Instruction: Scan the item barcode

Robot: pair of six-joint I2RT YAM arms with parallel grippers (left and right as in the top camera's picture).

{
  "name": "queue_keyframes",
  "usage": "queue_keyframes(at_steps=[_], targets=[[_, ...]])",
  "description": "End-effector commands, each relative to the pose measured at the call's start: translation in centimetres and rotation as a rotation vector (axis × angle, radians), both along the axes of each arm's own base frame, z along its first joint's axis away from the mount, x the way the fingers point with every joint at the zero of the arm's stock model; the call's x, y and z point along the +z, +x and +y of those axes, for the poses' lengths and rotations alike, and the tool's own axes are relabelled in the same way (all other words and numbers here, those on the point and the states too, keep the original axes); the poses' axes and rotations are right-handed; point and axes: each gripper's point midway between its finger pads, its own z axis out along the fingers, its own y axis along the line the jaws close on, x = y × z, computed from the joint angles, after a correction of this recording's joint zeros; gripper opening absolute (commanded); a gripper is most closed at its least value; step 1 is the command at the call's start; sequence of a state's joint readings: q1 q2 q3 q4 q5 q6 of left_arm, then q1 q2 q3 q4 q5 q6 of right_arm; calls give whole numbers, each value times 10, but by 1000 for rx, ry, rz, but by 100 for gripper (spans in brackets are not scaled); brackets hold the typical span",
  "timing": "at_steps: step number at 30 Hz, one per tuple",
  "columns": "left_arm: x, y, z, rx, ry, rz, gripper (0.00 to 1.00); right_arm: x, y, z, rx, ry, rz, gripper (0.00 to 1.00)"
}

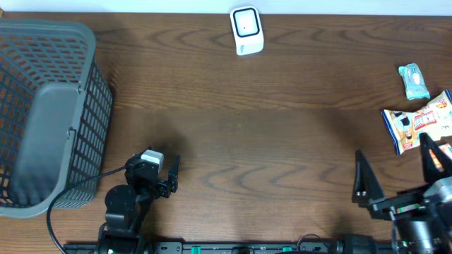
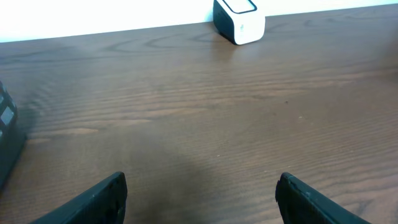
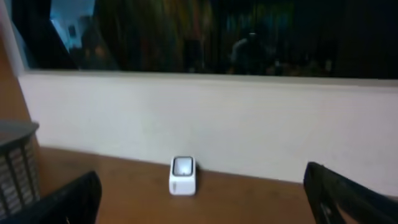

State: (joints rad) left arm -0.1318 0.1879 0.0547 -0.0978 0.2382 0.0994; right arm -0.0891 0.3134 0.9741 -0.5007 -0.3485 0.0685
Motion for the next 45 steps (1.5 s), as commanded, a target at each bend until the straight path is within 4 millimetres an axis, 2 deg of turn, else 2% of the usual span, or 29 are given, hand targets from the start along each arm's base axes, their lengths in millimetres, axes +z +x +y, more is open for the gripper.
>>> queue_keyframes(at_steps=[1,8,11,15,23,26,33,35,40,45], targets=[[-13,-3,-1,-5,-14,44,77,-16,3,1,12,9,-116,99],[-13,-3,-1,-6,-14,44,77,-26,4,0,9,-11,-341,99],[-13,-3,-1,-5,-14,44,77,-36,0,-1,1,-21,-473,99],[-13,-3,-1,-5,-14,44,77,-58,11,-12,-55,-5,-513,99],[-13,-3,-1,-5,-14,44,77,-101,33,-19,-83,9,-456,99],[-13,-3,-1,-5,-14,44,77,-113,40,-34,-163,44,-445,99],[-13,-3,-1,-6,-14,44,77,-122,45,-52,-259,81,-417,99],[-13,-3,-1,-5,-14,44,77,-130,50,-59,-299,93,-376,99],[-13,-3,-1,-5,-14,44,77,-180,71,-67,-341,87,-154,99],[-13,-3,-1,-5,-14,44,77,-222,80,-77,-399,82,21,99]])
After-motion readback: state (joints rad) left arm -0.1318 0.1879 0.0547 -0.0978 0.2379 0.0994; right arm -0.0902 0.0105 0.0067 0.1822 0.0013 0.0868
